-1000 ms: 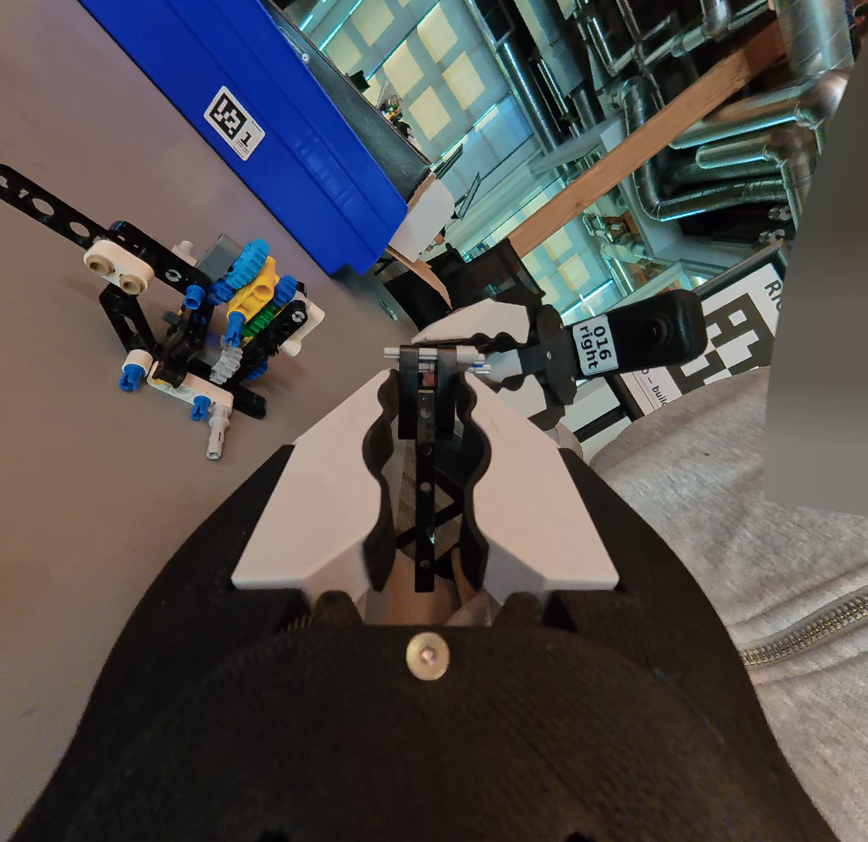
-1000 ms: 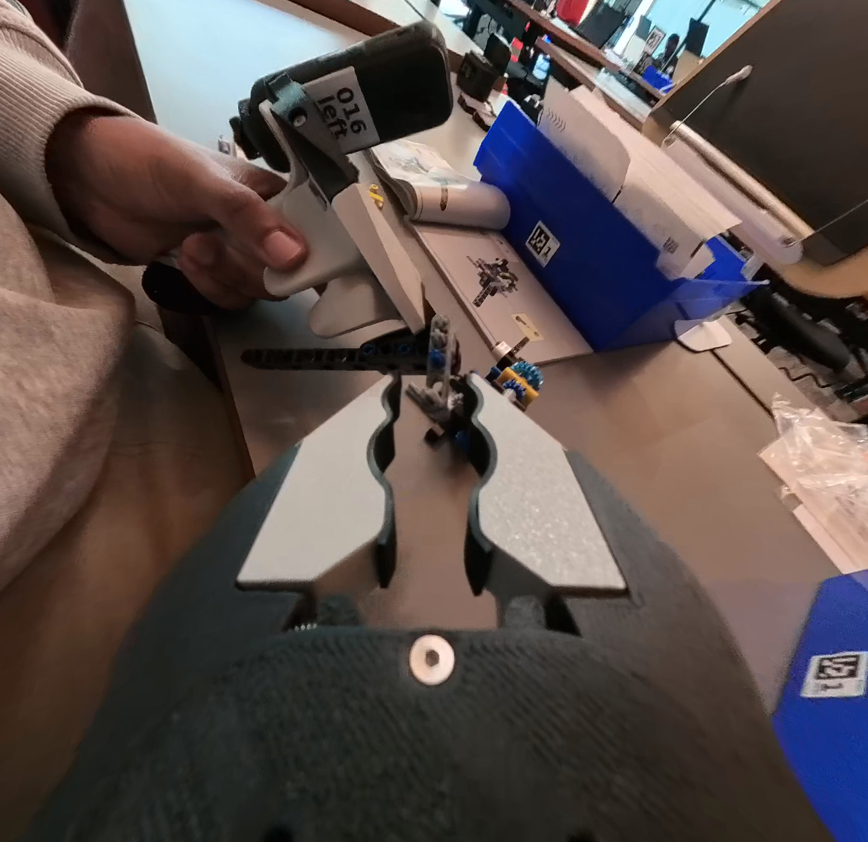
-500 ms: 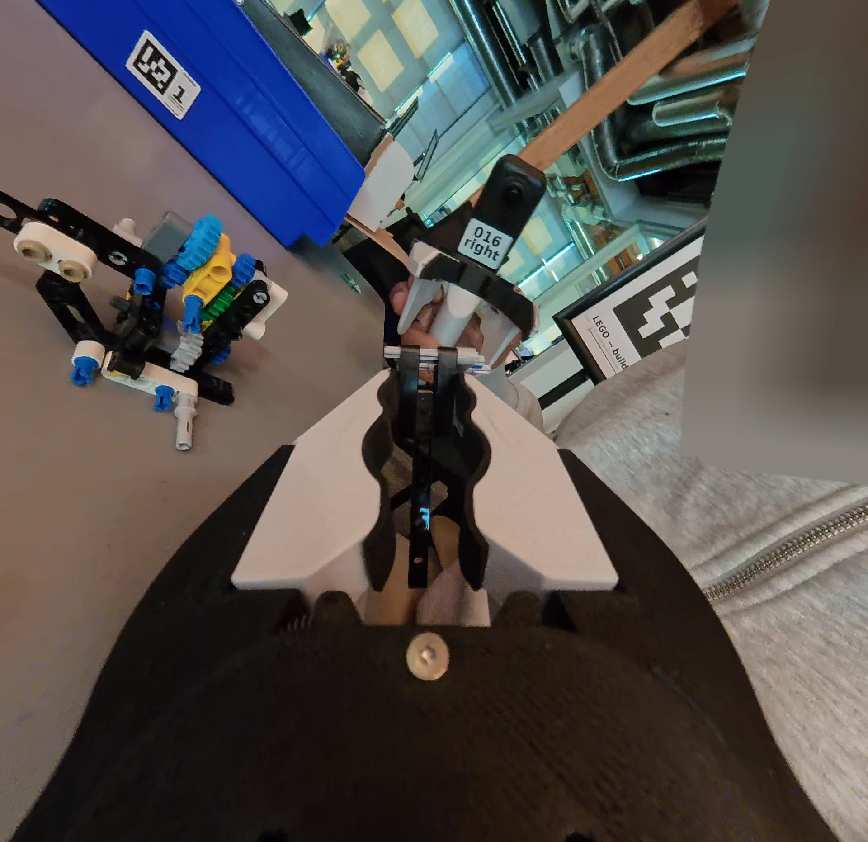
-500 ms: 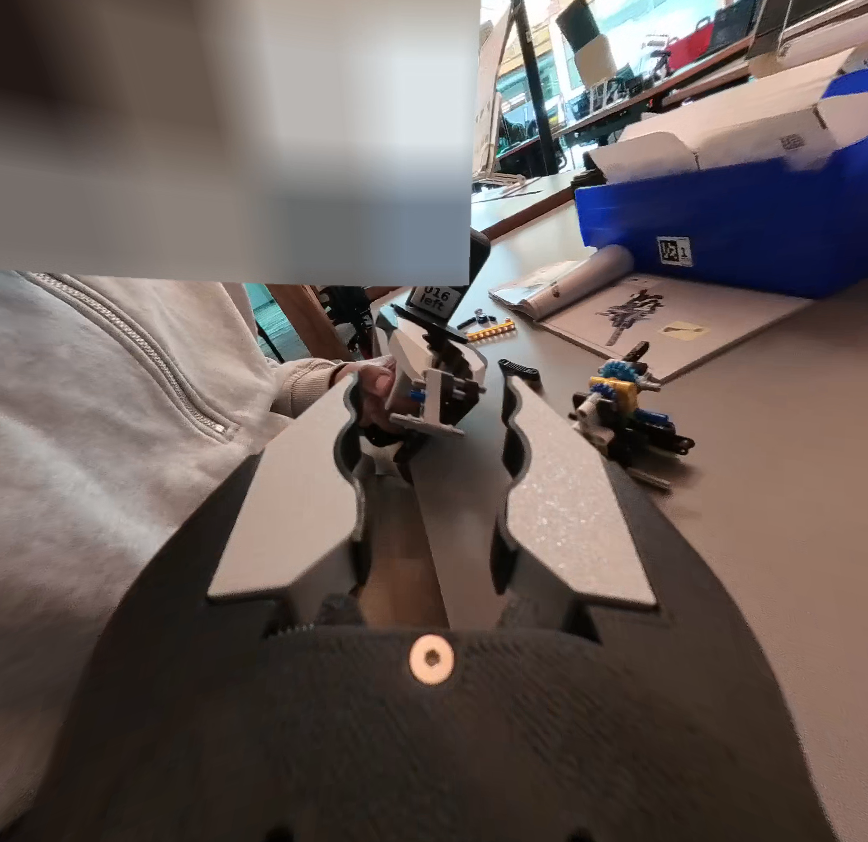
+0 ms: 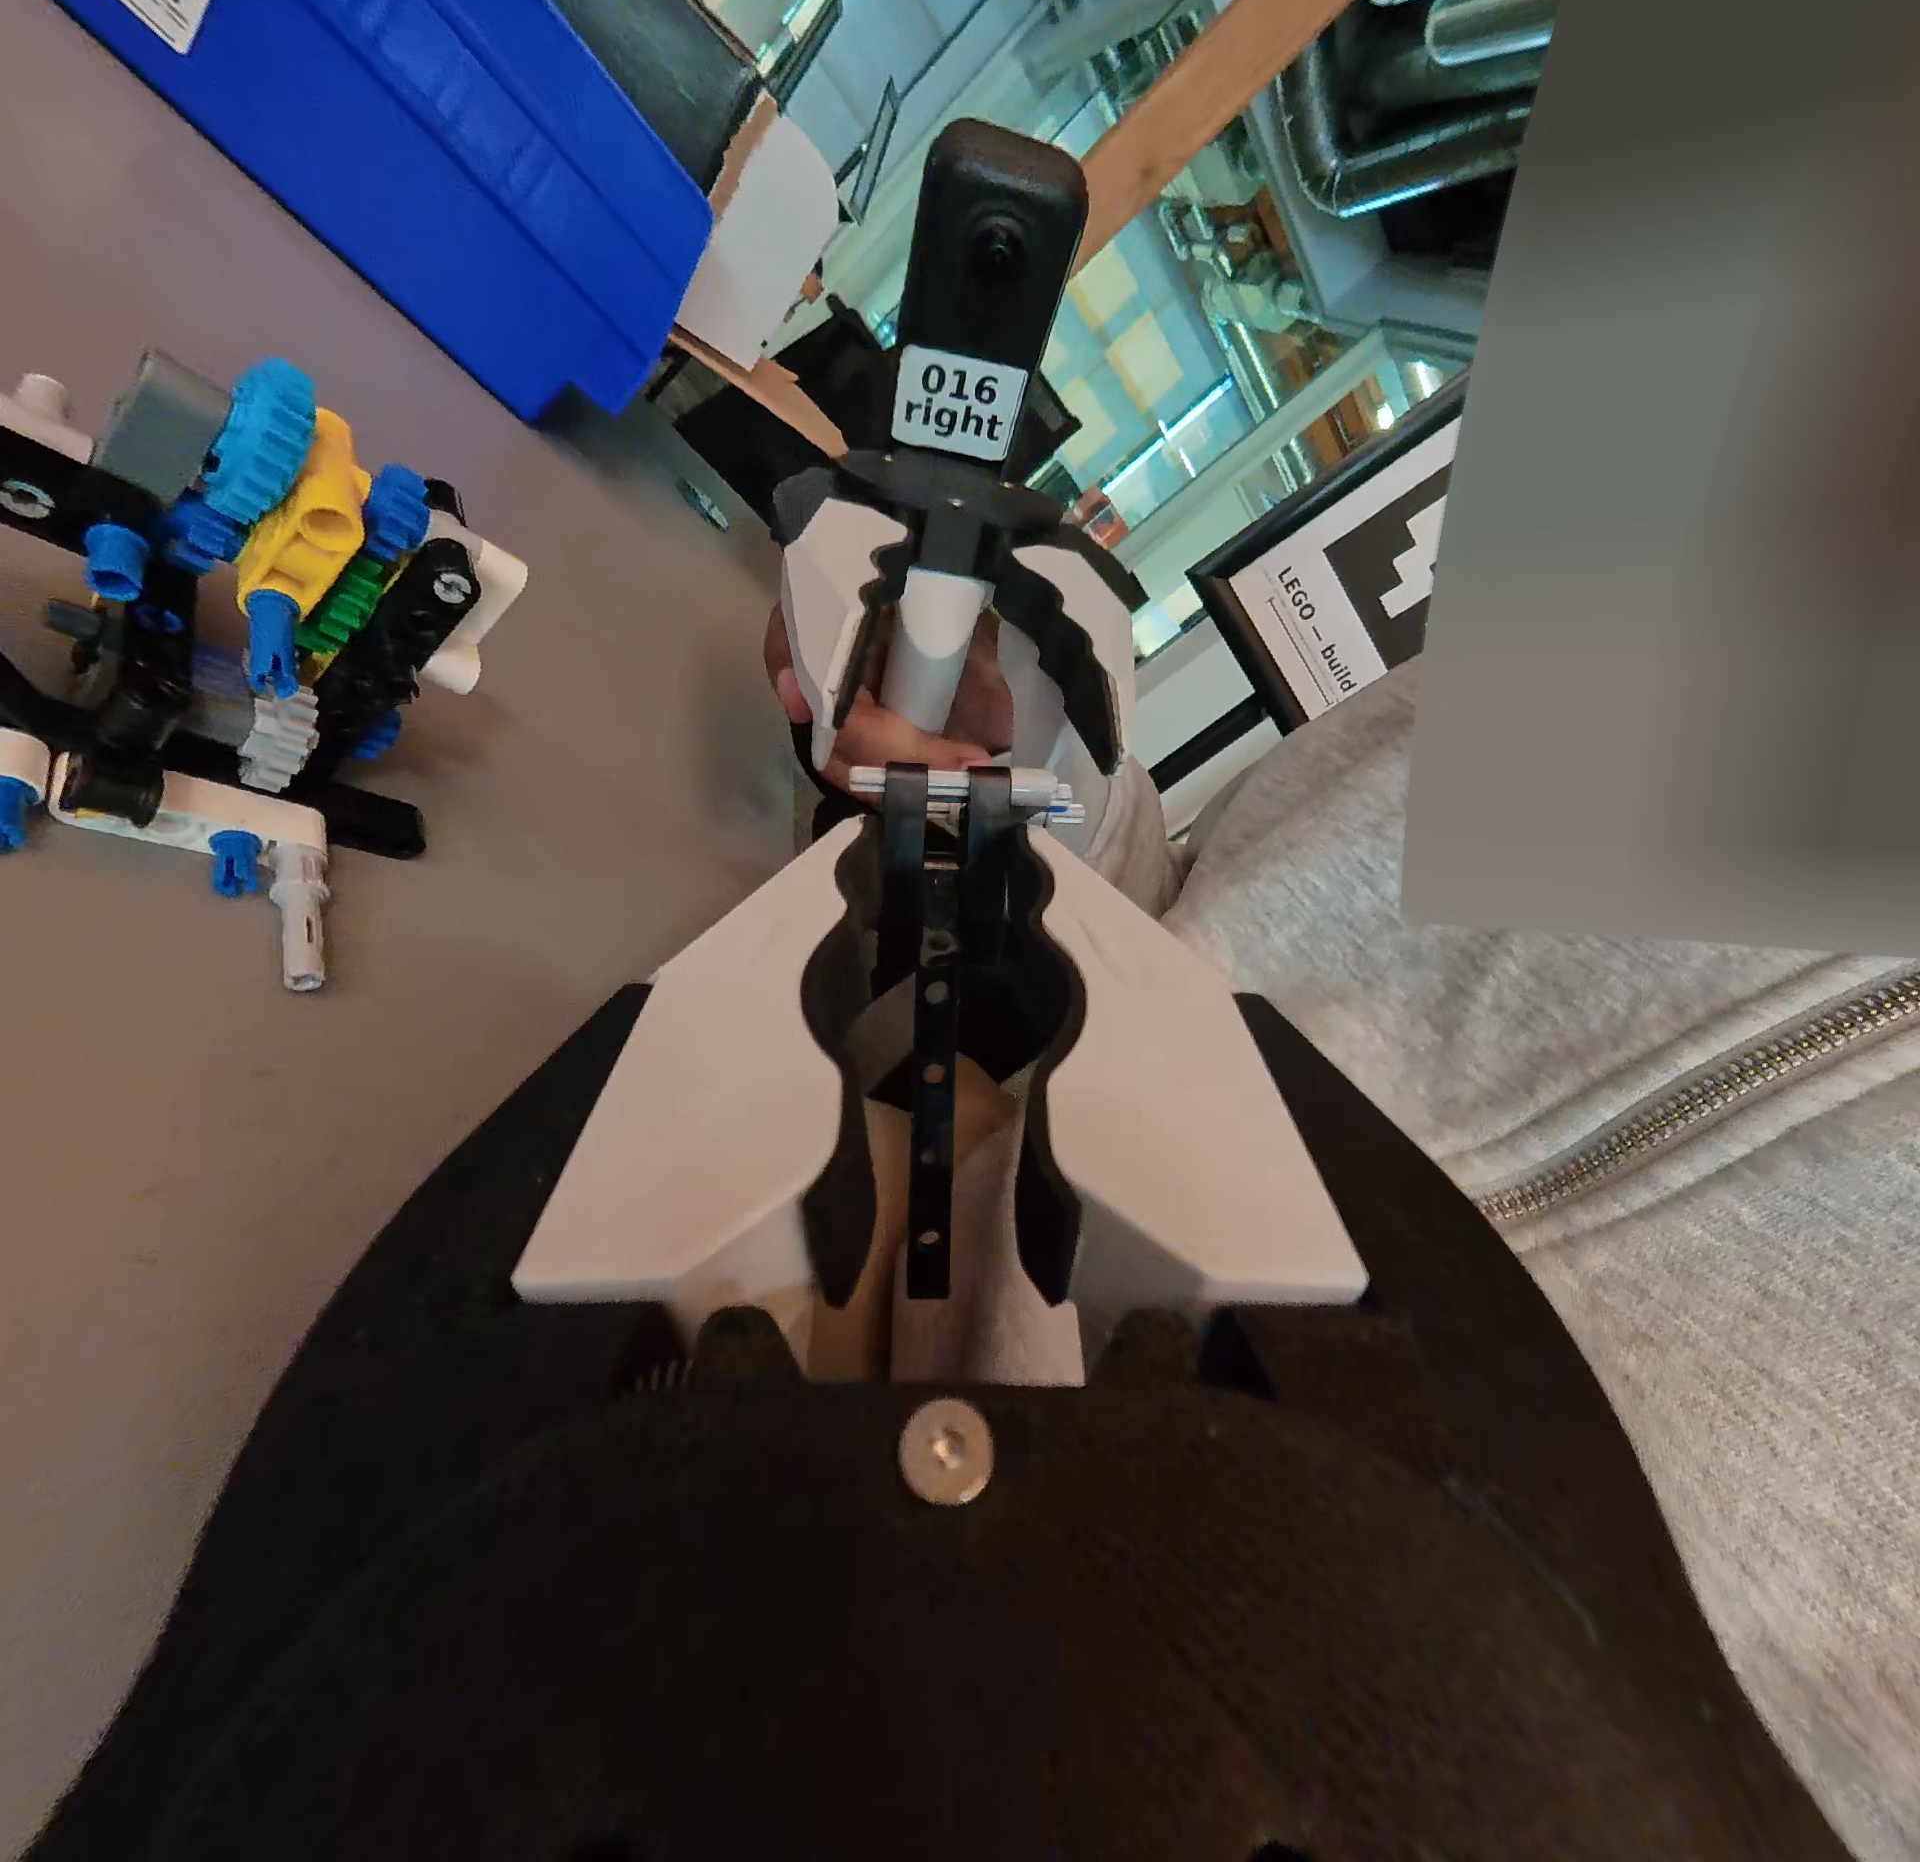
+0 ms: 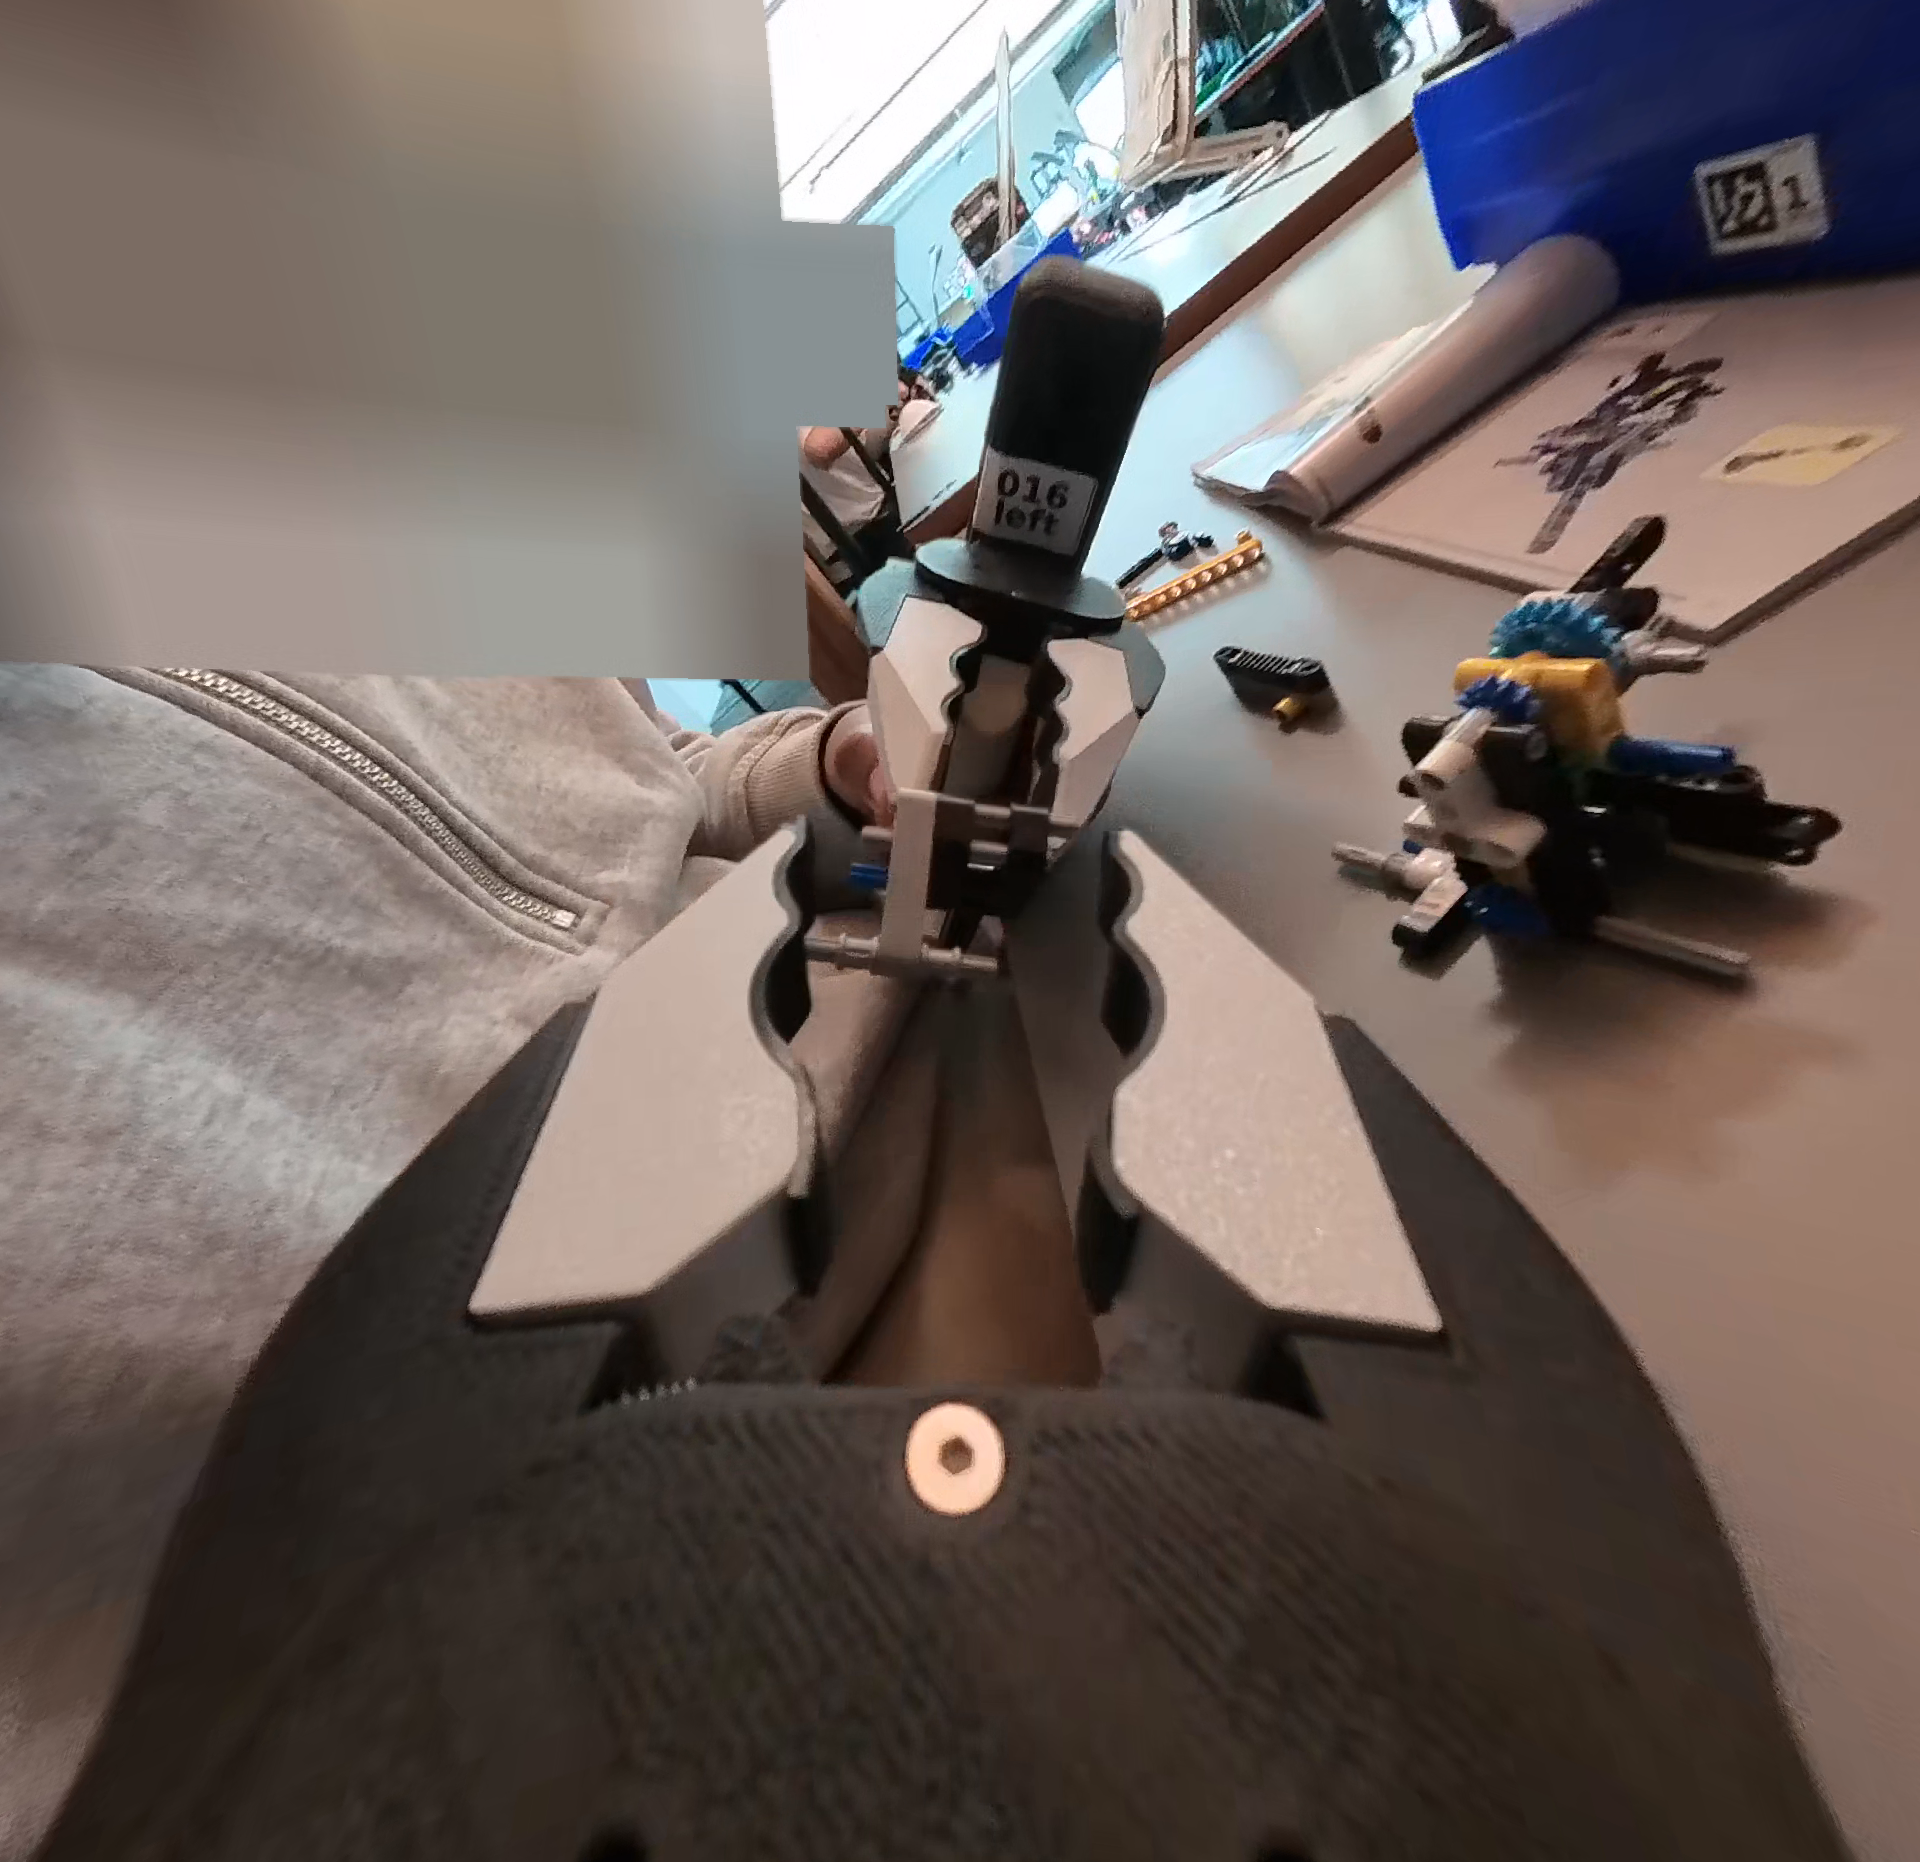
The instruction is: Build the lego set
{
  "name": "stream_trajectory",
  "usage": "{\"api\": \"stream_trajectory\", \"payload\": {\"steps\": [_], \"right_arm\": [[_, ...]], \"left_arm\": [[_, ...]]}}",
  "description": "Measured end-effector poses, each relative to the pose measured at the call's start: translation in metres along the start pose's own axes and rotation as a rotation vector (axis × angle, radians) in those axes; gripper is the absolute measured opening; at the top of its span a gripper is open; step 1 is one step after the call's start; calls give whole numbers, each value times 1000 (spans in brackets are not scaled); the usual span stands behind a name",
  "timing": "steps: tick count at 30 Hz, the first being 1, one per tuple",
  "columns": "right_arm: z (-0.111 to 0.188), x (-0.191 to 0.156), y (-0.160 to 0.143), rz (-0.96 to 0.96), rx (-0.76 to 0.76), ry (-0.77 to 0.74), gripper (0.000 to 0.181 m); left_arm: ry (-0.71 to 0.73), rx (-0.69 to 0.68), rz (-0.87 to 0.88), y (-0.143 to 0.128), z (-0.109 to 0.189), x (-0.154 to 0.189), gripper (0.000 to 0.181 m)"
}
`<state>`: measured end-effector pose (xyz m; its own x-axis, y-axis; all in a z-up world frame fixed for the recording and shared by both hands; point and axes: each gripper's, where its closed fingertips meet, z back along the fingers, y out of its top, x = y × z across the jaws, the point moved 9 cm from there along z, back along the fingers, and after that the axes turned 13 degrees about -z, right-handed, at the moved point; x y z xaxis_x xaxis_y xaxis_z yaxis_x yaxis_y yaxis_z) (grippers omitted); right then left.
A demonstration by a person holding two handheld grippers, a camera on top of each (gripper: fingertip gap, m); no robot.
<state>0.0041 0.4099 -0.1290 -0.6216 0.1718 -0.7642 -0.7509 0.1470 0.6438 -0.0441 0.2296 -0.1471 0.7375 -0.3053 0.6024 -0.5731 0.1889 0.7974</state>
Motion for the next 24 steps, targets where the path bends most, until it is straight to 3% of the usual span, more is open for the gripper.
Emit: {"api": "stream_trajectory", "payload": {"steps": [11, 17, 24], "right_arm": [[2, -2, -4, 3, -54, 7, 40], [-5, -7, -9, 110, -138, -88, 51], [-9, -11, -14, 175, -184, -105, 49]], "left_arm": [[-50, -69, -1, 0, 2, 2, 19], [-65, -113, -13, -2, 1, 5, 19], [-79, -131, -13, -4, 0, 5, 19]]}}
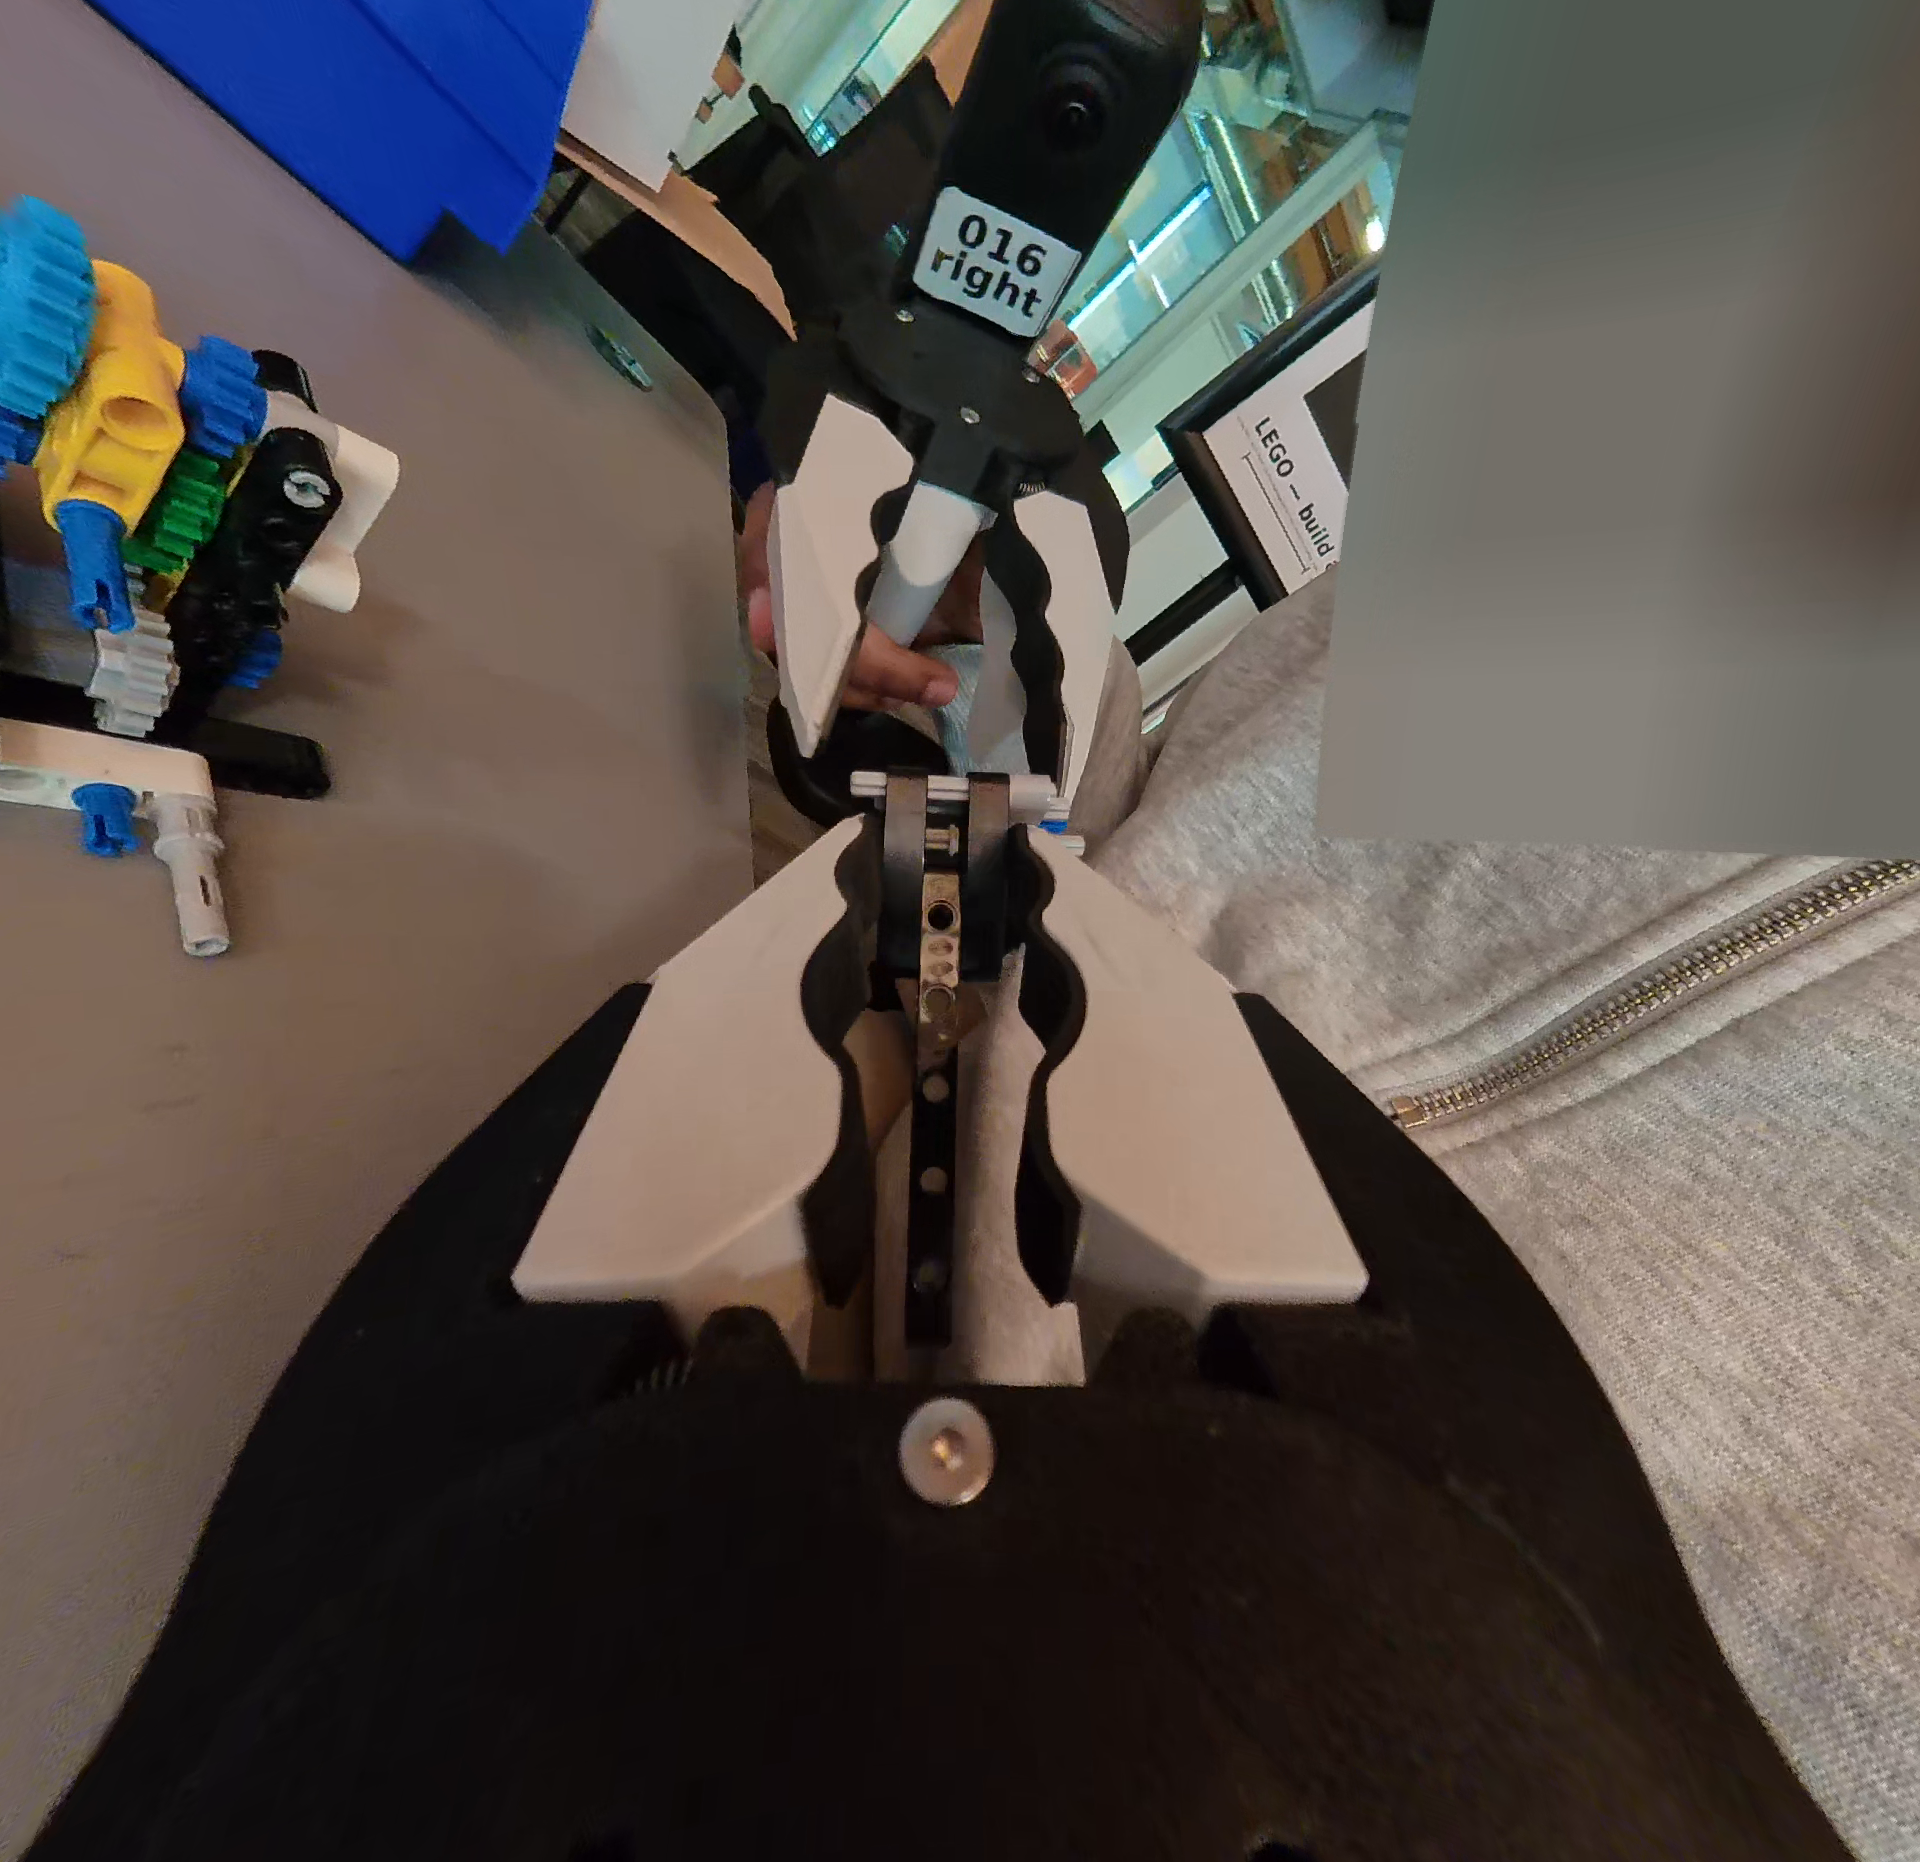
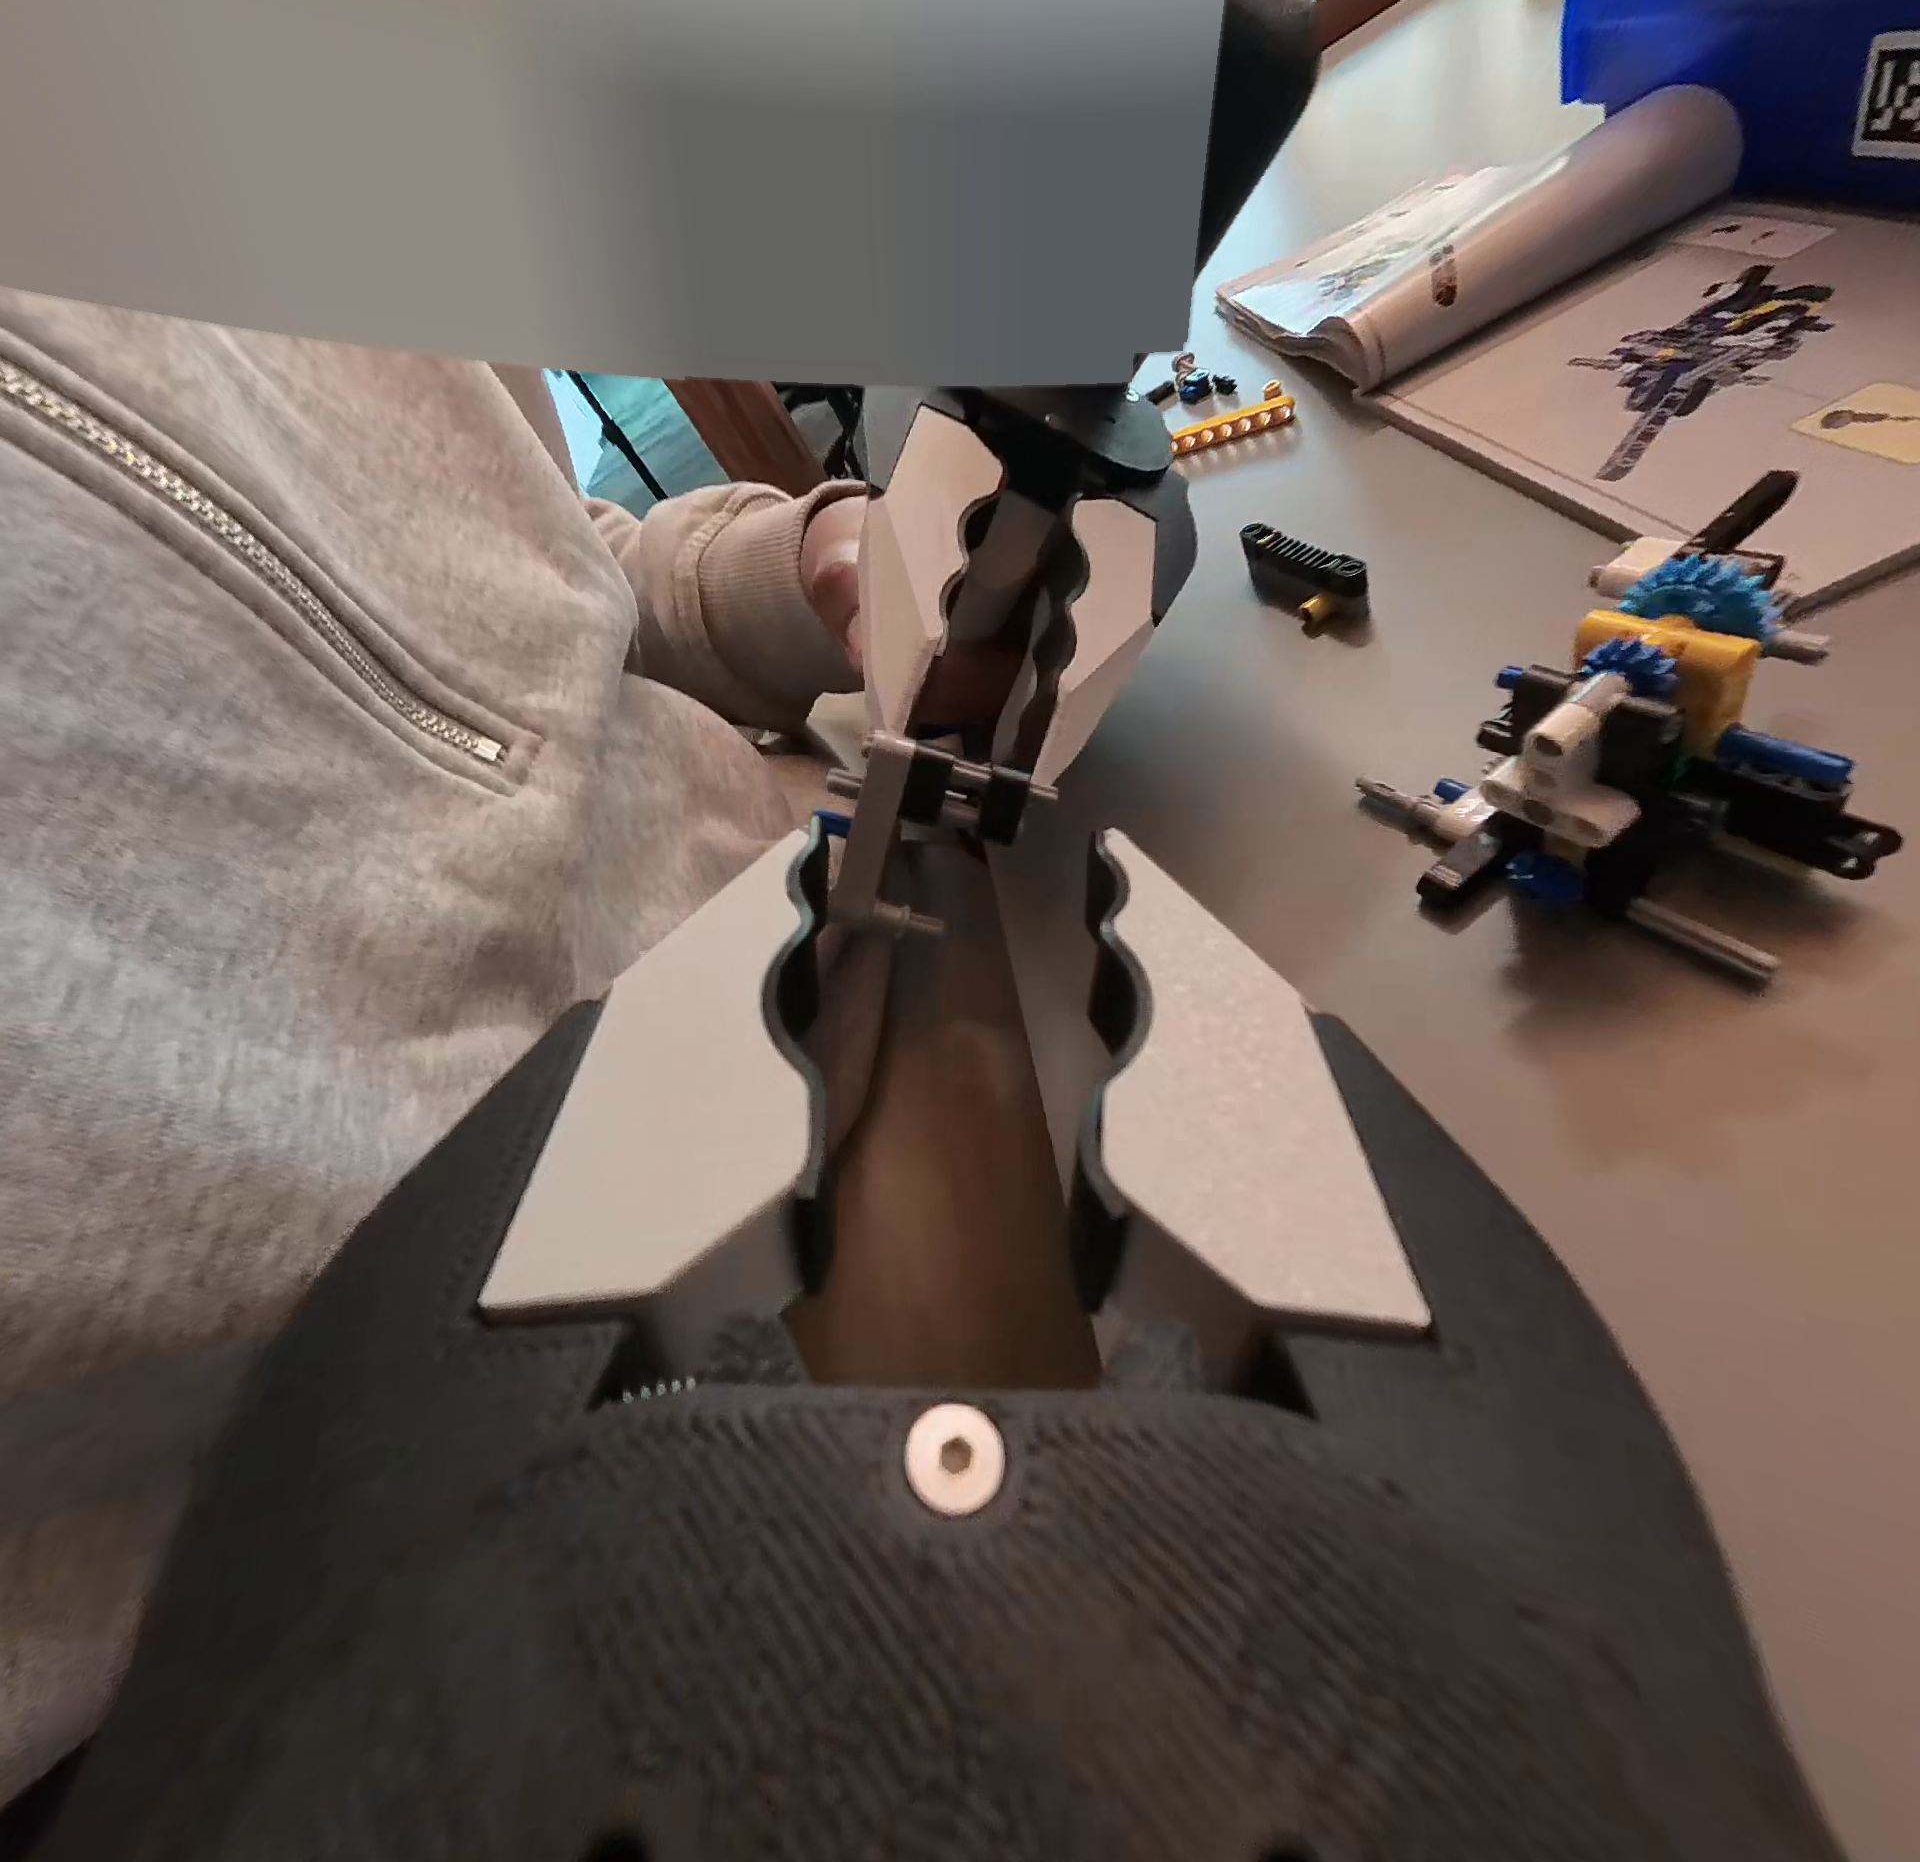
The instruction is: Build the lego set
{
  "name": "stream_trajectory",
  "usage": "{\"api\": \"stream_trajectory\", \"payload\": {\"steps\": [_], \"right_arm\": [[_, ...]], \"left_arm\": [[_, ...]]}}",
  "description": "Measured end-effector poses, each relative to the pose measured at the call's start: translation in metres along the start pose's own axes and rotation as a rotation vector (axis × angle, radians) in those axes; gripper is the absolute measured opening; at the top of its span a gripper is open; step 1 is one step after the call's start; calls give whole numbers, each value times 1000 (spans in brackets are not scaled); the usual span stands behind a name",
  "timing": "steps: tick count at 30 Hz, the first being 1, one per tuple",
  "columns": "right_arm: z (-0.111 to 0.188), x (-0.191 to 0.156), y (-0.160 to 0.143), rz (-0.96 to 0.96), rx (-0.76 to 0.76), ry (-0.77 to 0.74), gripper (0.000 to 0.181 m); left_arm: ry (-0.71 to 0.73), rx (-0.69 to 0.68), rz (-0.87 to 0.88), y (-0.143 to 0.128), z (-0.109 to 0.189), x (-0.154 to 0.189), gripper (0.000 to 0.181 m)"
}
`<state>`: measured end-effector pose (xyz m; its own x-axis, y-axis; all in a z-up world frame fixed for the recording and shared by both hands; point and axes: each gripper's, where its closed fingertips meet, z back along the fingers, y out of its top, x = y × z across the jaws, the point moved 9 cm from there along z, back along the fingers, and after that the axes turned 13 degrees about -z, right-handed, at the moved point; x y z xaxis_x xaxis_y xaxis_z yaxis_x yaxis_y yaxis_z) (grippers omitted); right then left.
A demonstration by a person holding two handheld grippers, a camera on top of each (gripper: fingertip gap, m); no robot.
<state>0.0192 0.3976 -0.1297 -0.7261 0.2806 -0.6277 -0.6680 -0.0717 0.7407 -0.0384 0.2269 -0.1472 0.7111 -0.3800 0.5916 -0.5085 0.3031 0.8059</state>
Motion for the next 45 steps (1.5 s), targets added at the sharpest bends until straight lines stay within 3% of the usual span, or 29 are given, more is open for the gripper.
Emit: {"api": "stream_trajectory", "payload": {"steps": [13, 19, 27, 35, 45], "right_arm": [[-4, -3, -4, 50, -58, -41, 49], [-4, -8, -3, 87, -51, -26, 37], [-4, -10, -3, 101, -55, -22, 36], [-3, -9, -3, 81, -51, -18, 36], [-3, -9, -1, 69, -30, -3, 35]], "left_arm": [[-7, -11, -1, -2, -5, 0, 20], [-13, -1, 0, -1, -4, 0, 20], [-31, 7, 0, -2, -4, 1, 20], [-14, 32, -13, -1, -7, 1, 39], [-3, 83, -69, 1, -8, 4, 34]]}}
